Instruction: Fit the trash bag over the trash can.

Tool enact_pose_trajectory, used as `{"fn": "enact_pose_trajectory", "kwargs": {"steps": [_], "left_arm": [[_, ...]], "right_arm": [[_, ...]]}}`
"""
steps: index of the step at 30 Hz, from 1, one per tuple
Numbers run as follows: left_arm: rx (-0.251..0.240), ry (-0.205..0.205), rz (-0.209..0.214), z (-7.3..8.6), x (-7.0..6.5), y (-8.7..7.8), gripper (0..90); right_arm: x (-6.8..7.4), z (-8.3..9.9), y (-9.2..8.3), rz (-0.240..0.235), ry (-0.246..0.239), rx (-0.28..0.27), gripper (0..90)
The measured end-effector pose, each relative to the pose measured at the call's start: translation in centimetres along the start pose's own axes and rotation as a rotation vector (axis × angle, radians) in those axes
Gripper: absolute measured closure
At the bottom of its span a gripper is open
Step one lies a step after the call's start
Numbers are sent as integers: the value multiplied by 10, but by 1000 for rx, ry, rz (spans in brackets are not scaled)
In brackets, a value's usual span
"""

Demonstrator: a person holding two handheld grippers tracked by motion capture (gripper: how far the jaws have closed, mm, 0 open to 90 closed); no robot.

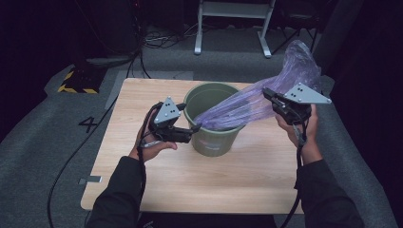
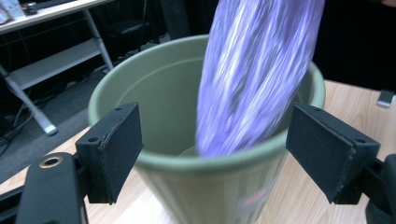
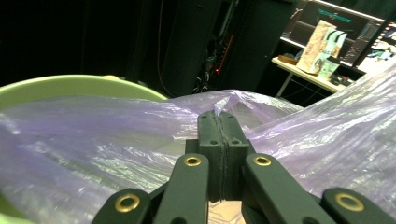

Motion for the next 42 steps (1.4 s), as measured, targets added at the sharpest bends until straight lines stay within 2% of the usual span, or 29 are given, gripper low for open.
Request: {"fn": "enact_pose_trajectory", "kwargs": {"steps": [4, 6, 10, 12, 14, 16, 23, 28, 31, 32, 35, 37, 39, 40, 42], "left_arm": [[12, 26, 11, -9, -3, 13, 180], [4, 25, 14, -13, -4, 17, 180], [24, 32, 27, -18, -6, 30, 180], [18, 30, 44, -21, -9, 35, 180], [15, 36, 55, -25, -13, 39, 180], [20, 62, 62, -28, -18, 44, 180], [10, 78, 116, -39, -34, 57, 178], [12, 105, 144, -46, -47, 66, 177], [32, 129, 137, -48, -52, 71, 183], [43, 137, 124, -49, -53, 74, 192], [64, 155, 122, -50, -57, 77, 254], [80, 179, 109, -50, -57, 78, 377], [83, 175, 128, -49, -57, 79, 420], [89, 178, 117, -49, -57, 79, 491], [105, 191, 112, -48, -56, 81, 548]], "right_arm": [[8, 4, 3, -26, -5, 10, 898], [14, 7, 5, -44, -23, 24, 890], [24, 11, 5, -66, -39, 40, 888], [28, 13, 5, -80, -39, 43, 888], [31, 15, 6, -85, -47, 54, 884], [34, 18, 7, -99, -50, 58, 879], [40, 25, 7, -149, -31, 60, 876], [47, 26, 4, -172, -42, 60, 876], [51, 25, 3, -185, -47, 57, 870], [51, 24, 3, -185, -48, 56, 870], [55, 22, 1, -198, -44, 47, 867], [58, 21, 0, -205, -45, 44, 860], [60, 20, -1, -211, -46, 41, 860], [62, 20, -2, -214, -47, 40, 860], [64, 21, -2, -216, -48, 39, 860]]}}
Point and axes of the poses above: each handheld gripper's, and its own axes: y roughly forward along the jaws, z roughly out of its underside, x roughly to its left, the point moved 7 cm from there along y, roughly forward along the jaws, and after that the axes turned 12 degrees about y, right-handed, at the moved point
